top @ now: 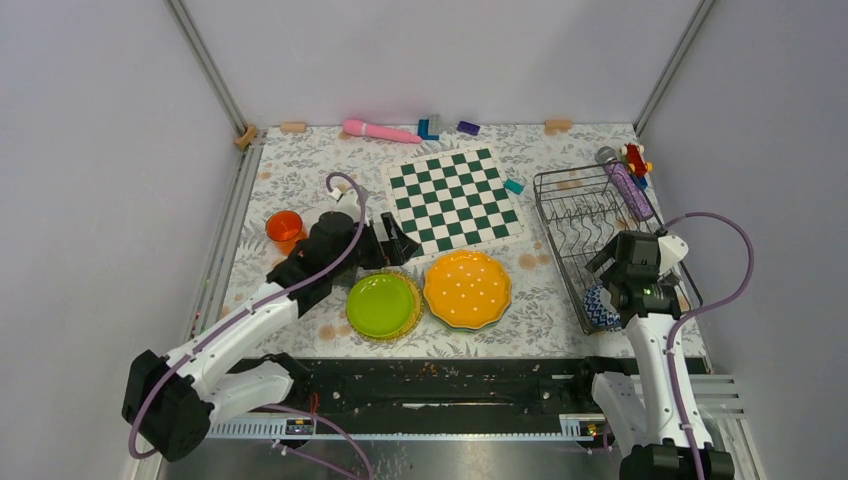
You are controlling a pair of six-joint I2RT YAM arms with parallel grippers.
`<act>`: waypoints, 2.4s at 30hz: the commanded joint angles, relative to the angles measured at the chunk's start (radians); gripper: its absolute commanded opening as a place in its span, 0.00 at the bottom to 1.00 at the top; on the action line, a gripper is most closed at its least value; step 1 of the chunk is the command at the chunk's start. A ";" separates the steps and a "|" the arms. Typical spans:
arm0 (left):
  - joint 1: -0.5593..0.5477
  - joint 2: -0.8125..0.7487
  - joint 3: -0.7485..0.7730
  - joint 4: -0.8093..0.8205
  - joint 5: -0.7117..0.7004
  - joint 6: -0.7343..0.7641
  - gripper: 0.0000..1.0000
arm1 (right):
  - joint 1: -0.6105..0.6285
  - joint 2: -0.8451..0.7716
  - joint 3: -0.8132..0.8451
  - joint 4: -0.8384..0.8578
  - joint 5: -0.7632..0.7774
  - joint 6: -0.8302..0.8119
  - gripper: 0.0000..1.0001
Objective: Unload the mixed dishes from the dish rack
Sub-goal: Pick up the bowl from the dish rack.
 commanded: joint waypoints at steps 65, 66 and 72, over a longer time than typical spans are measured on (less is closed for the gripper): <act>0.004 0.148 -0.001 0.224 0.044 0.221 0.99 | -0.044 0.310 0.059 -0.040 -0.029 0.051 0.17; 0.004 0.147 -0.001 0.224 0.044 0.221 0.99 | -0.045 0.295 0.061 -0.041 -0.030 0.050 0.14; 0.004 0.143 -0.003 0.224 0.044 0.216 0.99 | -0.045 0.174 0.067 -0.058 -0.010 0.047 0.04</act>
